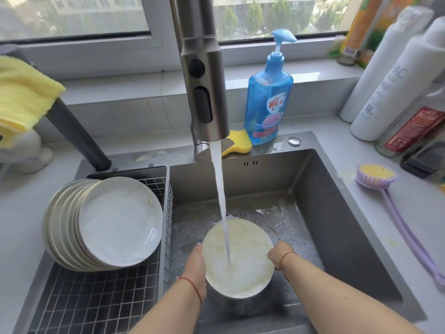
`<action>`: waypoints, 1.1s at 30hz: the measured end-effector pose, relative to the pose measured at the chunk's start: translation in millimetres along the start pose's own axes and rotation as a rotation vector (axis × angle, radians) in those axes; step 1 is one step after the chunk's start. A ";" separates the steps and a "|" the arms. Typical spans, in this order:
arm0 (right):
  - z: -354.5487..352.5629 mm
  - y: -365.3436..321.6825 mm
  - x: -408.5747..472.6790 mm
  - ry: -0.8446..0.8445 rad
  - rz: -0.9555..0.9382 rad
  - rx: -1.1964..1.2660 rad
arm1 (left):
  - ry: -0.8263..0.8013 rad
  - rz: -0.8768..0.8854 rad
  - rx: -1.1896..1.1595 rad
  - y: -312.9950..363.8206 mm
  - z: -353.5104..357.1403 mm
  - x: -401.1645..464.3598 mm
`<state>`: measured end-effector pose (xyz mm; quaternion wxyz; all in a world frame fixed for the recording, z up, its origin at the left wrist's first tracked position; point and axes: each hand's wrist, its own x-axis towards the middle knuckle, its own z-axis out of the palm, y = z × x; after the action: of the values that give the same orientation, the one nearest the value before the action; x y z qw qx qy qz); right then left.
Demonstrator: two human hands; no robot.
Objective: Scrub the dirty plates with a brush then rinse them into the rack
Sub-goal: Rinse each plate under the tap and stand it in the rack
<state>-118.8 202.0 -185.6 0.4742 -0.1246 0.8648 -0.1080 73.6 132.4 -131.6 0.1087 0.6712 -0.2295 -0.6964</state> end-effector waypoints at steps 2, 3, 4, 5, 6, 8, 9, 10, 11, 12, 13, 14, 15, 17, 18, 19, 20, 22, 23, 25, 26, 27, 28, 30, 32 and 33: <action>-4.0 0.1 0.9 -0.035 -0.031 -0.047 | 0.000 -0.022 -0.007 0.5 0.9 2.3; -6.1 -0.8 -4.1 -0.067 -0.013 -0.064 | -0.009 -0.026 -0.014 1.0 0.8 1.0; -8.8 -2.0 -6.8 -0.091 0.000 -0.053 | -0.010 -0.029 -0.025 1.4 0.1 0.9; -9.1 -0.2 -8.0 -0.099 -0.005 -0.045 | -0.006 -0.037 -0.030 1.9 -1.0 0.0; -8.6 1.4 -11.2 -0.139 0.007 -0.043 | -0.003 -0.048 -0.036 2.6 -2.1 -0.1; -7.4 2.6 -12.6 -0.179 0.039 -0.030 | 0.001 -0.065 -0.057 3.7 -4.0 1.9; -7.5 1.8 -13.3 -0.177 0.070 0.005 | -0.003 -0.075 -0.063 4.1 -5.2 1.8; -6.9 0.8 -13.8 -0.181 0.095 0.049 | -0.005 -0.083 -0.063 4.8 -5.7 1.2; -6.8 0.9 -14.0 -0.177 0.088 0.095 | -0.009 -0.093 -0.060 5.3 -5.2 -1.5; -7.1 -0.2 -13.0 -0.156 0.049 0.110 | -0.011 -0.102 -0.064 5.3 -4.5 -3.5; -8.7 0.1 -13.0 -0.125 -0.001 0.100 | -0.009 -0.109 -0.068 3.5 -3.3 -4.0; -10.7 1.6 -12.2 -0.085 -0.047 0.097 | -0.008 -0.111 -0.069 1.0 -2.7 -3.7; -12.3 2.5 -10.9 -0.048 -0.087 0.107 | -0.006 -0.112 -0.074 -0.7 -2.3 -5.3; -18.2 4.1 -12.0 -0.037 -0.141 0.137 | -0.006 -0.126 -0.127 -4.6 -2.4 -4.9; -21.2 4.6 -14.6 -0.027 -0.156 0.147 | -0.015 -0.128 -0.158 -6.1 -2.5 -3.8; -25.0 4.2 -18.5 -0.013 -0.172 0.147 | -0.032 -0.123 -0.184 -6.9 -2.2 -3.9; -28.4 4.1 -21.0 -0.006 -0.195 0.163 | -0.051 -0.113 -0.205 -7.5 -1.5 -3.8; -33.6 3.2 -26.6 -0.009 -0.233 0.205 | -0.106 -0.106 -0.240 -8.5 0.5 -4.1; -35.5 2.8 -28.7 -0.012 -0.254 0.211 | -0.145 -0.109 -0.255 -9.3 0.7 -4.5; -40.8 -0.3 -34.0 0.009 -0.304 0.211 | -0.210 -0.092 -0.291 -9.0 -0.7 -7.9; -44.0 -1.7 -36.0 0.024 -0.326 0.219 | -0.220 -0.067 -0.305 -9.2 -2.5 -9.5; -47.5 -3.4 -38.8 0.035 -0.343 0.219 | -0.222 -0.034 -0.315 -9.3 -4.4 -11.4; -49.4 -4.1 -39.1 0.043 -0.362 0.210 | -0.230 0.000 -0.316 -9.1 -5.9 -13.5; -52.4 -6.9 -41.6 0.062 -0.391 0.143 | -0.265 0.068 -0.291 -8.9 -7.9 -17.8; -54.6 -9.2 -47.5 0.140 -0.455 0.012 | -0.278 0.117 -0.255 -9.3 -9.2 -22.2; -55.4 -8.8 -51.7 0.194 -0.511 -0.067 | -0.284 0.138 -0.244 -9.2 -10.0 -24.2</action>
<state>-137.9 213.9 -112.7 0.3422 -0.3437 0.8497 -0.2069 86.7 149.8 -114.3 0.2034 0.5308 -0.2019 -0.7975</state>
